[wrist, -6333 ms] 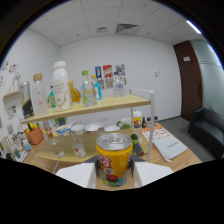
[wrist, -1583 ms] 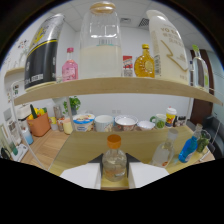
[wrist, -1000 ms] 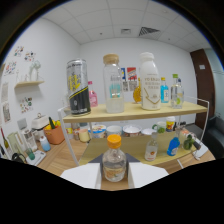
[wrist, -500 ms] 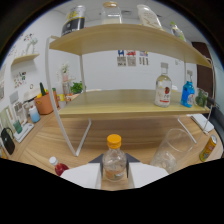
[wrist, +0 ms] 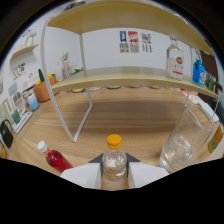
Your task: Make me a cup of Vodka Sunrise.
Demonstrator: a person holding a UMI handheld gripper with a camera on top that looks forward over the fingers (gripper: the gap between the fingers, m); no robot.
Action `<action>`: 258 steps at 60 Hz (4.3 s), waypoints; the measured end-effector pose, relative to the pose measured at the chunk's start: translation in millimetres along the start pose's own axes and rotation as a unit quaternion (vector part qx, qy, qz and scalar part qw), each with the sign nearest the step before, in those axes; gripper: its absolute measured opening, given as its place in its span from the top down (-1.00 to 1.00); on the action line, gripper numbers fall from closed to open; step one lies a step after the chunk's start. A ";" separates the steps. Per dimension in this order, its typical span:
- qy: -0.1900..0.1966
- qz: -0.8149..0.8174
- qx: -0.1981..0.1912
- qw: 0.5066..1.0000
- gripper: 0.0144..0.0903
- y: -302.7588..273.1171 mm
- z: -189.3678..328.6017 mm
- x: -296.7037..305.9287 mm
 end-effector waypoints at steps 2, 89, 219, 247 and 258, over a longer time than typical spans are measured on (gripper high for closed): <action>0.000 -0.003 0.002 1.000 0.42 1.2 -1.6 0.6; 0.060 -0.018 0.236 0.970 -0.78 -352.7 -169.9 181.1; 0.211 -0.831 0.044 0.513 0.46 -153.4 -95.2 186.2; 0.140 -0.651 0.168 0.727 0.45 -193.7 -135.5 157.5; 0.030 -0.337 0.255 0.906 0.45 -211.7 -170.3 154.8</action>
